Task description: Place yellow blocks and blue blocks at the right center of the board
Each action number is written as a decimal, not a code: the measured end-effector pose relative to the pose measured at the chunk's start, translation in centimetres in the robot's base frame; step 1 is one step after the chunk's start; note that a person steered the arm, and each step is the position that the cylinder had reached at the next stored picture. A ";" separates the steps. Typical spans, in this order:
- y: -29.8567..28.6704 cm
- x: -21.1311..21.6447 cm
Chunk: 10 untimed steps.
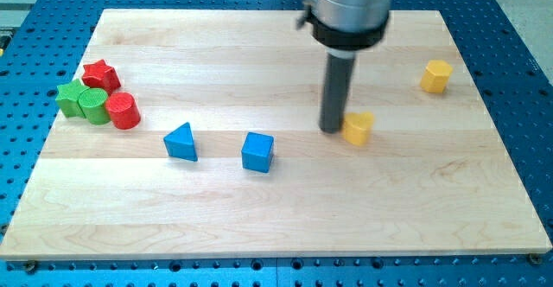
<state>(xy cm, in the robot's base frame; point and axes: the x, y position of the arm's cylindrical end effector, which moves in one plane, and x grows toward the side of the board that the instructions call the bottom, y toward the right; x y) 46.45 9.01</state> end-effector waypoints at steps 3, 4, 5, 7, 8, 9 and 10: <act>8.4 -1.2; 10.3 -1.7; 12.0 1.8; 17.6 -2.3; 23.0 -5.2; 25.4 -9.6; 20.3 -10.4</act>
<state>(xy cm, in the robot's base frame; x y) 36.04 29.36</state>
